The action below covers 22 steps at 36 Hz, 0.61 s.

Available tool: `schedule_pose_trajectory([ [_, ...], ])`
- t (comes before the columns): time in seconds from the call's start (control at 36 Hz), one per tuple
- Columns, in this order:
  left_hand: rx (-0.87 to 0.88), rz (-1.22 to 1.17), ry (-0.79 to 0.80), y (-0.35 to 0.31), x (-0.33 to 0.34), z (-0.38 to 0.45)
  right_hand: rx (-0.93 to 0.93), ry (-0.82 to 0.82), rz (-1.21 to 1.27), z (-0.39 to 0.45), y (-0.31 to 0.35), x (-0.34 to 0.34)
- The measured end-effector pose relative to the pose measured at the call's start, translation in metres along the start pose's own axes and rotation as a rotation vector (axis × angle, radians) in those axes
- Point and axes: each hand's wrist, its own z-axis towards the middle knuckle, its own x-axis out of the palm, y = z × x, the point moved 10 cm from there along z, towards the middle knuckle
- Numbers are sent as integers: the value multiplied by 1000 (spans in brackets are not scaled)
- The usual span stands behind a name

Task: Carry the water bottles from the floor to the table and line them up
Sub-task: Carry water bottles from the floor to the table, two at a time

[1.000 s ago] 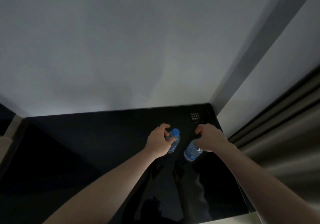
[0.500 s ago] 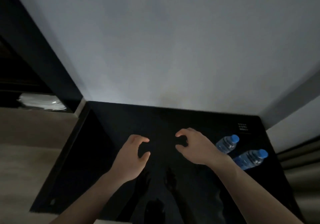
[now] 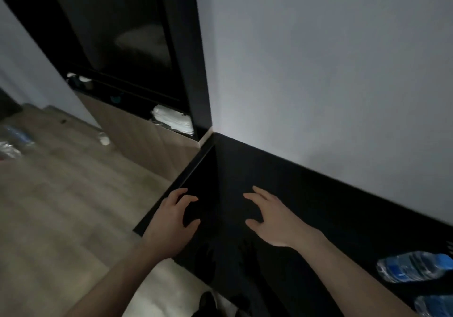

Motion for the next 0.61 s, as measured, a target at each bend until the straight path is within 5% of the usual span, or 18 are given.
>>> schedule_pose_trajectory([
  [0.61, -396, 28, -280, 330, -201, -69, -454, 172, -283, 208, 364, 126],
])
